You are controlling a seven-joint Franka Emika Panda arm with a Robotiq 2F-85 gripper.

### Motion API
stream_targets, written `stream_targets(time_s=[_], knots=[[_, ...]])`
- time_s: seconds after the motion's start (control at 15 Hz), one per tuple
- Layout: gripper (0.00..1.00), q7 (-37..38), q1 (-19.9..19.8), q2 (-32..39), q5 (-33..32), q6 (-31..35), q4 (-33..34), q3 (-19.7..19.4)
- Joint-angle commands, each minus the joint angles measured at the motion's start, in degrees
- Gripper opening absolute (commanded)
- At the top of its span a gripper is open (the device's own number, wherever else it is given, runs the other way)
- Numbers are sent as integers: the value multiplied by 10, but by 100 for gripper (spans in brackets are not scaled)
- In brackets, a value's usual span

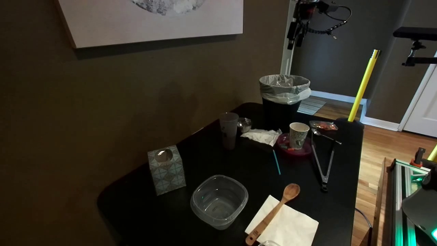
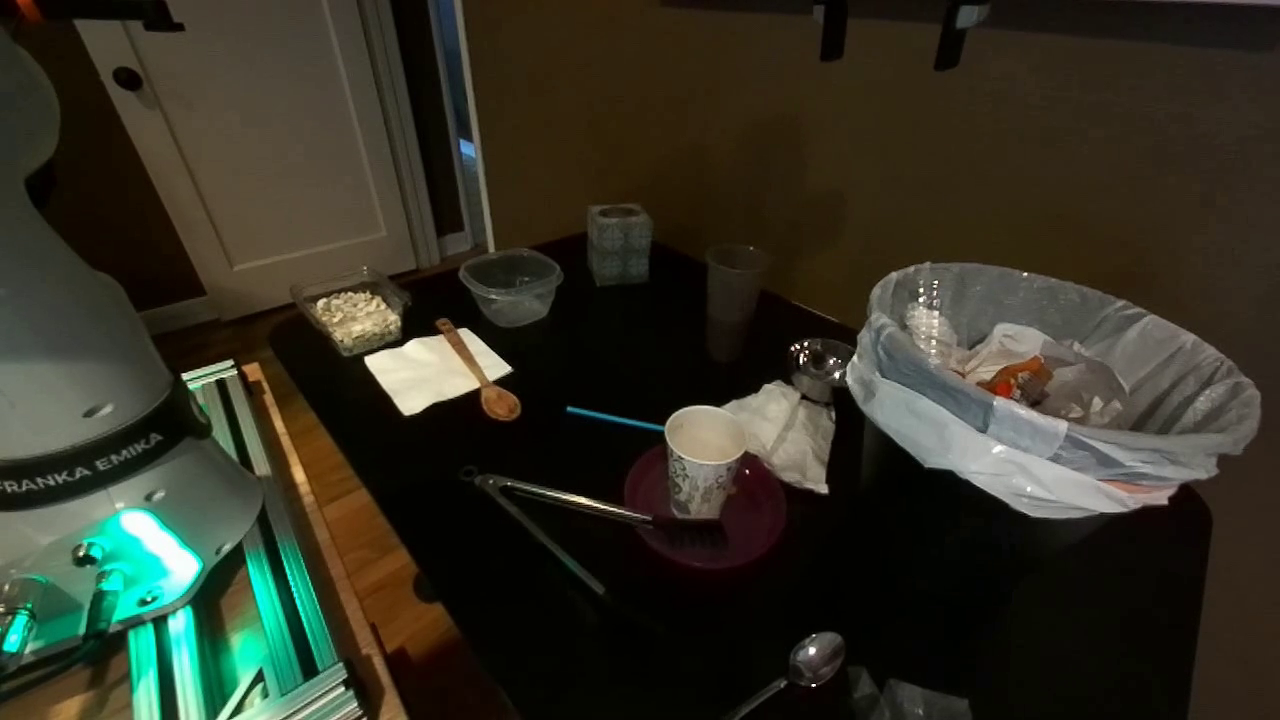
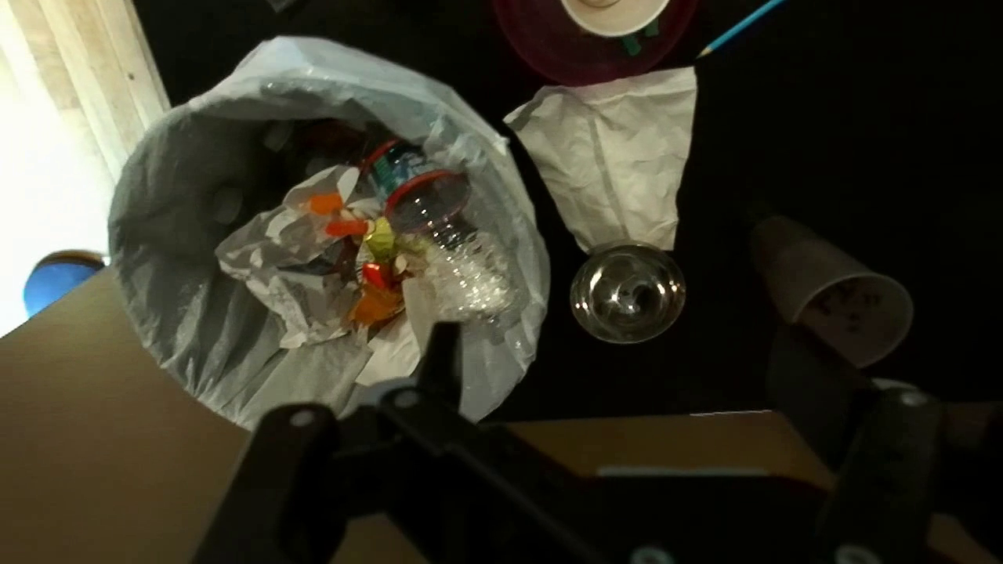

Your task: Move the black bin backwards.

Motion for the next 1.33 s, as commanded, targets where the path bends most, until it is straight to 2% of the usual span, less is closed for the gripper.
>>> stream_targets(time_s=[0.0, 0.33, 0.6, 0.67, 0.73, 0.93, 1.27], knots=[[100, -118, -32, 109, 37, -22, 123, 0], [100, -214, -79, 235, 112, -53, 275, 48], [100, -185, -97, 315, 136, -135, 383, 87], [100, -209, -99, 319, 130, -140, 388, 97], [100, -196, -82, 281, 123, -103, 329, 76], [100, -197, -85, 307, 123, -114, 362, 88], [100, -200, -89, 309, 123, -116, 369, 89]])
